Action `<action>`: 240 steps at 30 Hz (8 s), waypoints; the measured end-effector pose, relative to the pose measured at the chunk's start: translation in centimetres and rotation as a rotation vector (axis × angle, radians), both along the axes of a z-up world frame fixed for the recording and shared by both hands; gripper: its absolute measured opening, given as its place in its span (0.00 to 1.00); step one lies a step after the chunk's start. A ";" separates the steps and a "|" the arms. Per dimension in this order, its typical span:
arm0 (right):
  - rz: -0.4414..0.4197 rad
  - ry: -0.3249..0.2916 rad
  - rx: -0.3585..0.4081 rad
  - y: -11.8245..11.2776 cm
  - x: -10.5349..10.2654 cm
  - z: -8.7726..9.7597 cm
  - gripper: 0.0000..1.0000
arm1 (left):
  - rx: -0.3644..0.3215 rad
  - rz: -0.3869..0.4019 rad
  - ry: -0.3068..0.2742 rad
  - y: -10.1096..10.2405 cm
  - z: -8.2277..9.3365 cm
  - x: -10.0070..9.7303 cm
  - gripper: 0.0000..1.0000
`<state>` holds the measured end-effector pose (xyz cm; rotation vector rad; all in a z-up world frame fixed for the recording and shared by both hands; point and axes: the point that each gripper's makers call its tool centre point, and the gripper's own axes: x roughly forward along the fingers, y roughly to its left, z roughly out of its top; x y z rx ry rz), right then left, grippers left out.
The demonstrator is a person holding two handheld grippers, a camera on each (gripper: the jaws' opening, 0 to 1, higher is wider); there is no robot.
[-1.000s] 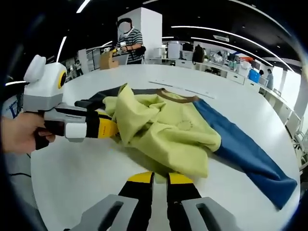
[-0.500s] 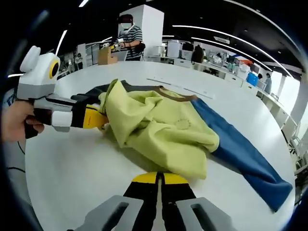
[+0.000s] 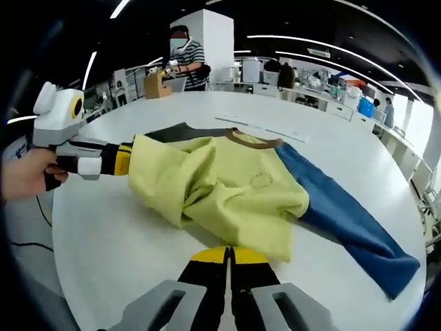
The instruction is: Fold the garment on the visible template until the final outline fits inside the template.
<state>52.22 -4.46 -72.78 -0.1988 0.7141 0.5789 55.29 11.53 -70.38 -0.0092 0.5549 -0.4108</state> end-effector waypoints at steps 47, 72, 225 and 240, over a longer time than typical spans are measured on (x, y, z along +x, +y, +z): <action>0.011 0.081 0.071 -2.5 -9.7 1.9 0.00 | 0.115 -0.071 0.058 6.9 1.0 -10.0 0.00; -0.270 0.168 0.046 -3.1 -8.9 0.3 0.21 | 0.210 -0.050 0.155 9.4 -1.9 -12.2 0.24; -0.385 0.038 0.221 -11.2 -9.6 3.7 0.79 | 0.059 -0.024 0.036 11.0 0.2 -15.5 0.94; -0.530 -0.070 0.213 -19.7 -4.5 3.4 0.61 | 0.035 -0.068 0.018 10.0 1.0 -14.7 0.99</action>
